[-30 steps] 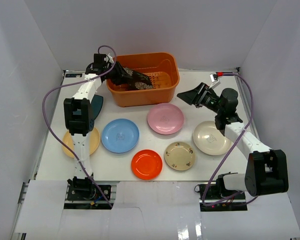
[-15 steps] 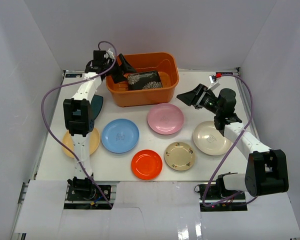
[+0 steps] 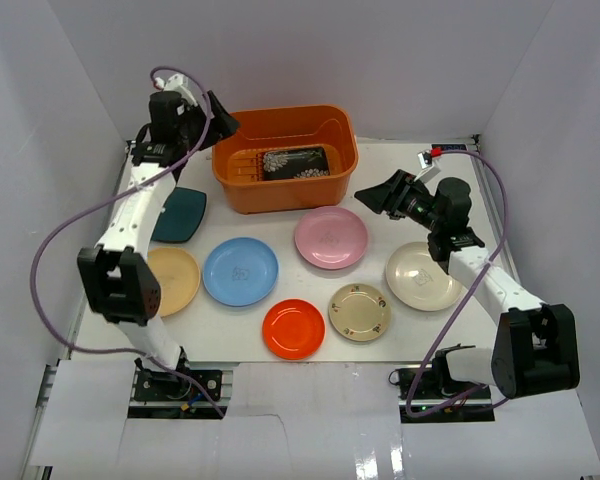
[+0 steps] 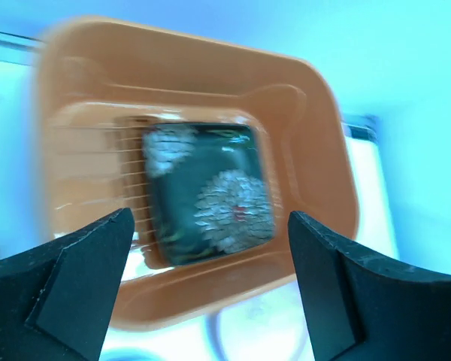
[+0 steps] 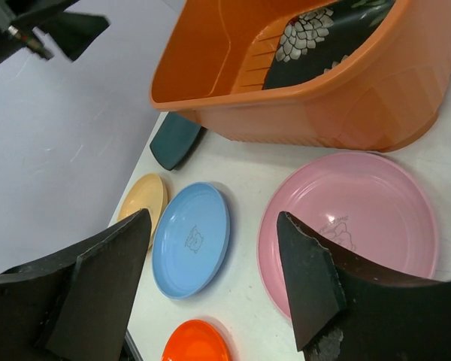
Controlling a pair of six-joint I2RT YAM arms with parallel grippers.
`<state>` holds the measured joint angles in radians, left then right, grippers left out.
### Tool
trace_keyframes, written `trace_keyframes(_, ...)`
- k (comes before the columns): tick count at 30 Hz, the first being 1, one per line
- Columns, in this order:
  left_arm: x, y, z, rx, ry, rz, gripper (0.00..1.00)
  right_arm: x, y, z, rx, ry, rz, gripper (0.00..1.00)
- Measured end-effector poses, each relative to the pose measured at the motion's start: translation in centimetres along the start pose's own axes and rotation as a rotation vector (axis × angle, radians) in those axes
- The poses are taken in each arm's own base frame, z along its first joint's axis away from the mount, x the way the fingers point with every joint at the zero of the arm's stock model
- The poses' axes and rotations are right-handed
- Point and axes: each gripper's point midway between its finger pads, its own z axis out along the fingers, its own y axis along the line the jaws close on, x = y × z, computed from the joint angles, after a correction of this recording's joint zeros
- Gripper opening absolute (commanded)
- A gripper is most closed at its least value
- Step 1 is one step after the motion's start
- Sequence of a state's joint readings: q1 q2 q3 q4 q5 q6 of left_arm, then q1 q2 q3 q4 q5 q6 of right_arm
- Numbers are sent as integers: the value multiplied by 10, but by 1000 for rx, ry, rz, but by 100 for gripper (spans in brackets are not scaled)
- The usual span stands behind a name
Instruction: Place the plates into the plastic bin on the countertop
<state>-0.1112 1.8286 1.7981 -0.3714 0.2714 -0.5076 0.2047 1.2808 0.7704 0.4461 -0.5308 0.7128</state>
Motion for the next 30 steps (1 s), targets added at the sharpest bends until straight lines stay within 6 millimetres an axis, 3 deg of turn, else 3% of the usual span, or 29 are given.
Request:
trace_keyframes(3,-6,20,-49,-130,-133,26,89,-1,5,-1,-8,-7,-21,69)
trace_keyframes(7,10,68,-111,-298,-243,-18,84,6,19,1,-40,11,-50,66)
trace_keyframes(10,32,133,-141,-437,-256,-106,81,18,34,4,-77,41,-79,65)
trace_keyframes(13,60,201,-159,-552,-212,-237,79,33,49,5,-116,77,-113,65)
trace_keyframes(15,83,236,-170,-613,-179,-321,76,42,59,6,-144,101,-132,64)
trace_keyframes(18,109,256,-177,-633,-137,-395,72,53,65,6,-167,126,-154,62)
trace_keyframes(22,124,272,-174,-576,-123,-468,69,68,61,4,-171,162,-165,59)
trace_keyframes(30,147,324,-146,-506,-33,-589,66,89,64,1,-201,210,-164,58)
